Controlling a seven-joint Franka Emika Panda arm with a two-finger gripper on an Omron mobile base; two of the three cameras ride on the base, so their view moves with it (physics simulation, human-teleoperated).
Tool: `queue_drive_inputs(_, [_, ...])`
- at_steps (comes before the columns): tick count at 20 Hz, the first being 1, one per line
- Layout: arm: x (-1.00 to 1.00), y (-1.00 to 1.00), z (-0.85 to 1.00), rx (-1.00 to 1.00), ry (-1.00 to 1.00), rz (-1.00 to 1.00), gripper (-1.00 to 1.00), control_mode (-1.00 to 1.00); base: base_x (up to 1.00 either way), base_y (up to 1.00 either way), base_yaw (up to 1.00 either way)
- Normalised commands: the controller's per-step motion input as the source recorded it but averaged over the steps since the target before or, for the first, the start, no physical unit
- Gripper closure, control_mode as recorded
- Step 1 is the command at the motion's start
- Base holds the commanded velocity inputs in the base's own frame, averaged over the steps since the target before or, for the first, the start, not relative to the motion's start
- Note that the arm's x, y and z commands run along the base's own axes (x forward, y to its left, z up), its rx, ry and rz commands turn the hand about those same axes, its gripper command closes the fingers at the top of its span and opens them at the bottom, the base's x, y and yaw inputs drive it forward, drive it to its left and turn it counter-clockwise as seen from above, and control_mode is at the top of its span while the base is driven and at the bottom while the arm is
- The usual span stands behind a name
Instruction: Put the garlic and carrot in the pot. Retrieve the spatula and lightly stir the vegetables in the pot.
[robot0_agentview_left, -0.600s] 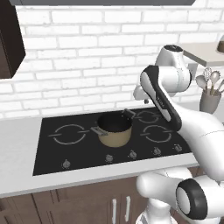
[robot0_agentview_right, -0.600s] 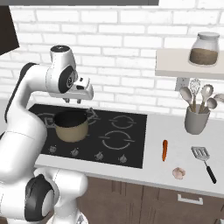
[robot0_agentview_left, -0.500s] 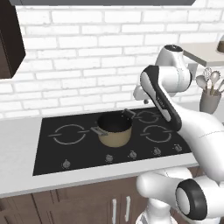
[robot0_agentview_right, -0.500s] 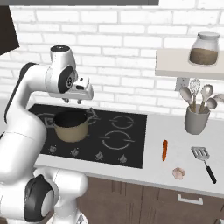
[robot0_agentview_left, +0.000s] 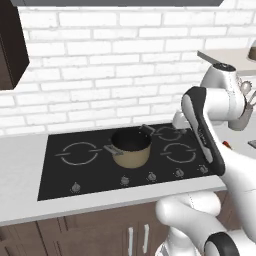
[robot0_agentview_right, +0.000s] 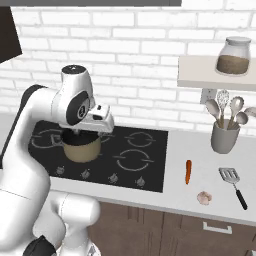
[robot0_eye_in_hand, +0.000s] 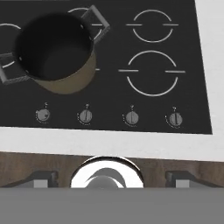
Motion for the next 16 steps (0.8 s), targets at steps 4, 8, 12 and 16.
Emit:
queue_drive_inputs(4, [0.0, -1.0, -0.42, 0.0, 0.09, 0.0, -1.0, -1.0, 0.0, 0.0, 0.0])
queue_drive_inputs(8, [0.0, -1.0, -0.5, 0.0, 0.02, 0.0, -1.0, -1.0, 0.0, 0.0, 0.0])
queue_drive_inputs(12, [0.09, -0.87, -0.48, 0.0, 0.0, -0.03, -1.0, -1.0, 0.0, 0.0, 0.0])
queue_drive_inputs(16, [0.11, -0.67, -0.43, 0.0, 0.0, -0.06, -1.0, -1.0, 0.0, 0.0, 0.0])
